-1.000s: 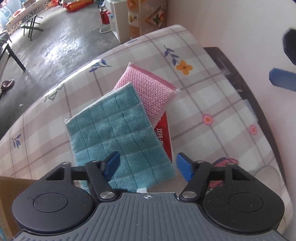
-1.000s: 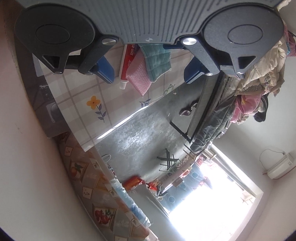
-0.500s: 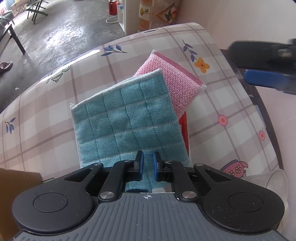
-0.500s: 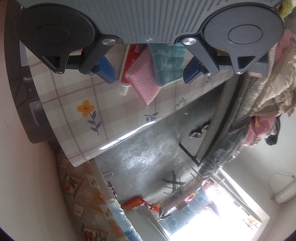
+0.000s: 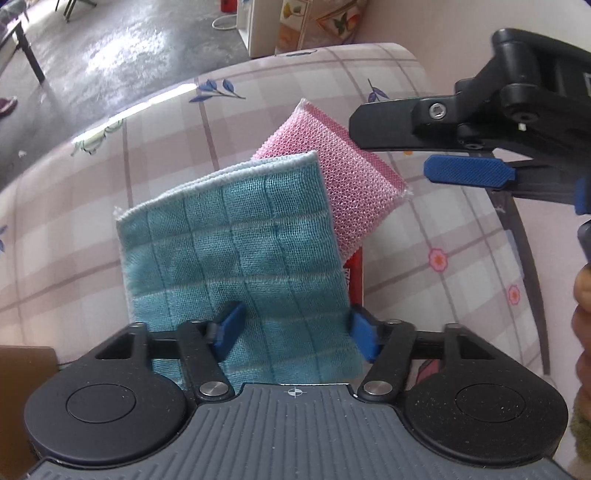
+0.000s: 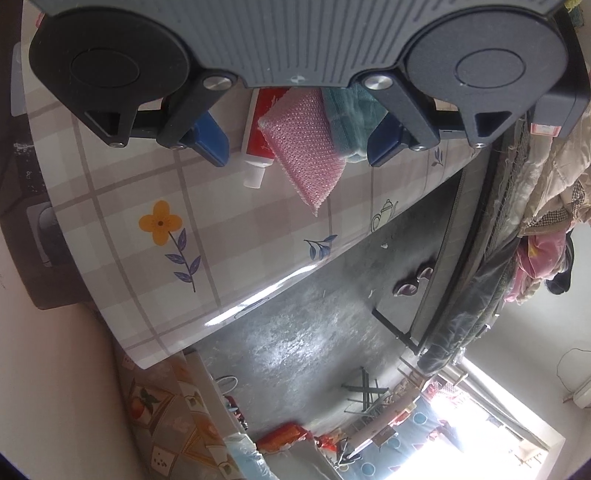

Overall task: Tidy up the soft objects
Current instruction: 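Grasp the blue towel with the left tool while the right tool grasps the pink sponge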

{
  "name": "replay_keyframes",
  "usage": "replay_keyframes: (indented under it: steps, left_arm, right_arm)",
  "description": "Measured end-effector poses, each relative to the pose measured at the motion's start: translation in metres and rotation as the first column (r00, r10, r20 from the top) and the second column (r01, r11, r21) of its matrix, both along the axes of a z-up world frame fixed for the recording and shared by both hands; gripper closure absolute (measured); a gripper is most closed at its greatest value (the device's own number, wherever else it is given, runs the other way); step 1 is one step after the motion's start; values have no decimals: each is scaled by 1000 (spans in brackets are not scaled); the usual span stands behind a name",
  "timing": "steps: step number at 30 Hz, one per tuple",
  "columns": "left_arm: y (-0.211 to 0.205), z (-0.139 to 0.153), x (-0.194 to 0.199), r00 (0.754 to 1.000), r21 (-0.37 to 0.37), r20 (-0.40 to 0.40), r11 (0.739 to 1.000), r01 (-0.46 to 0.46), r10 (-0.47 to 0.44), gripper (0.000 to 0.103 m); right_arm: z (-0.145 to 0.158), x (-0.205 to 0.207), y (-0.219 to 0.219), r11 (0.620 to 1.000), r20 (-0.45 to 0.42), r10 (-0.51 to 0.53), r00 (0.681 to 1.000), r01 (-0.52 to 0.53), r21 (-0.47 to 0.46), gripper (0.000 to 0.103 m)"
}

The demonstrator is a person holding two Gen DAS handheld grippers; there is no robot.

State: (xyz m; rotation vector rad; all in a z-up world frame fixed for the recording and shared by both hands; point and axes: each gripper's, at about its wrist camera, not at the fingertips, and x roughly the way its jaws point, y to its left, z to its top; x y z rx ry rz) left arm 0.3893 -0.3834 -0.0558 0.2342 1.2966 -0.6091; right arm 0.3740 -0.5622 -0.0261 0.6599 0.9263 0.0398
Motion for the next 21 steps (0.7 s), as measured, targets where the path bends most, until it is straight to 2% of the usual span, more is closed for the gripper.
replay_keyframes:
  steps: [1,3,6,8,13,17,18,21]
  left_arm:
    - [1,-1,0,1000,-7,-1,1000,-3,3,54]
    - [4,-2,0,1000,-23,-2,1000,-6,6,67]
    - [10,0,1,1000,-45,-2,999,-20,20,80]
    - [15,0,2,1000,-54,-1,998,-29,29,84]
    - [21,-2,2,1000,-73,-1,997,-31,31,87]
    - [21,-3,4,1000,-79,-6,996,-29,29,87]
    - [21,-3,4,1000,-81,-7,996,-29,29,87]
    - [23,-5,5,1000,-84,-9,996,-28,28,87]
  right_arm:
    - [-2,2,1,1000,-6,3,1000,-3,-2,18]
    - [-5,7,2,1000,-21,12,1000,-12,3,18]
    - [-12,14,5,1000,-45,21,999,-21,7,18]
    - [-16,20,6,1000,-58,22,998,-22,10,18]
    - [-27,35,9,1000,-82,28,996,-27,15,19]
    - [-30,38,13,998,-88,48,995,-45,37,32]
    - [-28,36,14,997,-79,57,995,-54,50,40]
    - [-18,30,16,993,-38,87,995,-84,78,43]
